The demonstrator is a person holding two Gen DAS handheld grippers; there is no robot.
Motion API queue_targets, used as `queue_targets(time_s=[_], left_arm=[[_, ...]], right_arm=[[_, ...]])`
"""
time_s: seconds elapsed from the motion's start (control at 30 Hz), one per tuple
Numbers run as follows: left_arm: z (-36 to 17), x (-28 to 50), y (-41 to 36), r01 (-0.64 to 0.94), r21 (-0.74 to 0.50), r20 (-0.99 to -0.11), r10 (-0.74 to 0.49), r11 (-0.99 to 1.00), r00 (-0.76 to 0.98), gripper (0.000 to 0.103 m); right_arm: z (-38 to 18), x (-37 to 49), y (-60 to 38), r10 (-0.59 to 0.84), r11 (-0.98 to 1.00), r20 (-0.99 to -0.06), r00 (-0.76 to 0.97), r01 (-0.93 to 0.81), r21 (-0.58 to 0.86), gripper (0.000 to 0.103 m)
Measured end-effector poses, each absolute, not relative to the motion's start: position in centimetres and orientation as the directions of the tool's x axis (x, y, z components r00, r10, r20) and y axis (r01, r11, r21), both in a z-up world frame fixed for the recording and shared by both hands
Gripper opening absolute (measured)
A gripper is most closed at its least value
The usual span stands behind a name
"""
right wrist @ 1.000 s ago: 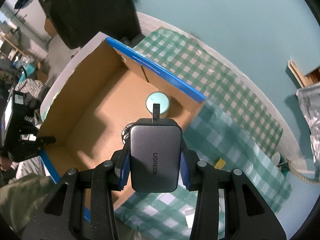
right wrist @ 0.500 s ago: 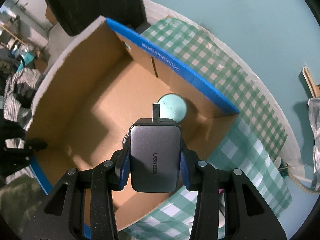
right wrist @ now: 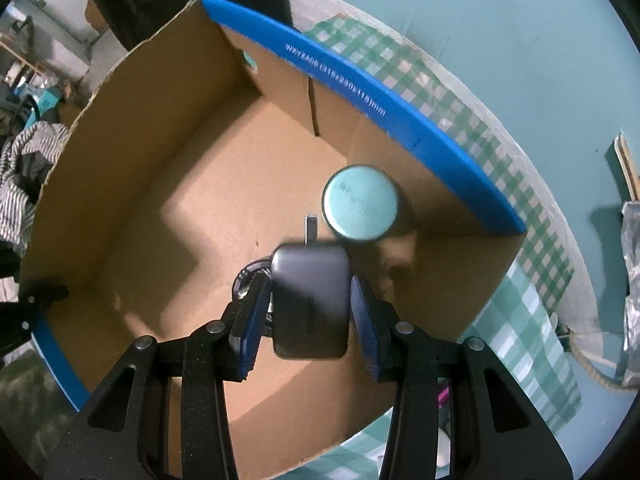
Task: Organize rigid objects
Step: 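Lower the power bank into the box beside the tin and open the right gripper, then move the right gripper back over the white items on the tablecloth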
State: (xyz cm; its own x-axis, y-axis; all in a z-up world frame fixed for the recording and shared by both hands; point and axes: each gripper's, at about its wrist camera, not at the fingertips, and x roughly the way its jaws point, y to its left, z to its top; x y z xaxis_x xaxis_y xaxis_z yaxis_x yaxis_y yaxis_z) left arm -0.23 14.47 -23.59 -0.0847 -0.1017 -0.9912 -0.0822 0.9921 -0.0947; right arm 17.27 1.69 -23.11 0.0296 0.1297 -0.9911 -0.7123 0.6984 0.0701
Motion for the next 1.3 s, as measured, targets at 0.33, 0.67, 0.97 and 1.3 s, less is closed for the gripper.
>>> queue_targets(time_s=[0.33, 0.67, 0.97, 1.3], left_arm=[[-23.6, -0.2, 14.9, -0.088, -0.107, -0.990, -0.115, 0.990, -0.082, 0.014], [-23.7, -0.2, 14.8, -0.085, -0.104, -0.990, -0.111, 0.991, -0.088, 0.014], [-23.6, 0.1, 14.5, -0.077, -0.102, -0.990, -0.108, 0.992, -0.092, 0.014], [-23.5, 0.2, 14.3, -0.072, -0.097, -0.990, -0.104, 0.993, -0.098, 0.014]], right_arm=[[-21.0, 17.5, 2.0, 0.128, 0.699, -0.990, 0.052, -0.713, 0.053, 0.059], [-18.5, 17.3, 1.1, 0.148, 0.705, -0.986, 0.084, -0.708, 0.045, 0.063], [-16.1, 16.6, -1.2, 0.170, 0.735, -0.979, 0.111, -0.676, 0.051, 0.066], [-14.3, 15.4, -5.1, 0.160, 0.783, -0.975, 0.152, -0.621, 0.031, 0.071]])
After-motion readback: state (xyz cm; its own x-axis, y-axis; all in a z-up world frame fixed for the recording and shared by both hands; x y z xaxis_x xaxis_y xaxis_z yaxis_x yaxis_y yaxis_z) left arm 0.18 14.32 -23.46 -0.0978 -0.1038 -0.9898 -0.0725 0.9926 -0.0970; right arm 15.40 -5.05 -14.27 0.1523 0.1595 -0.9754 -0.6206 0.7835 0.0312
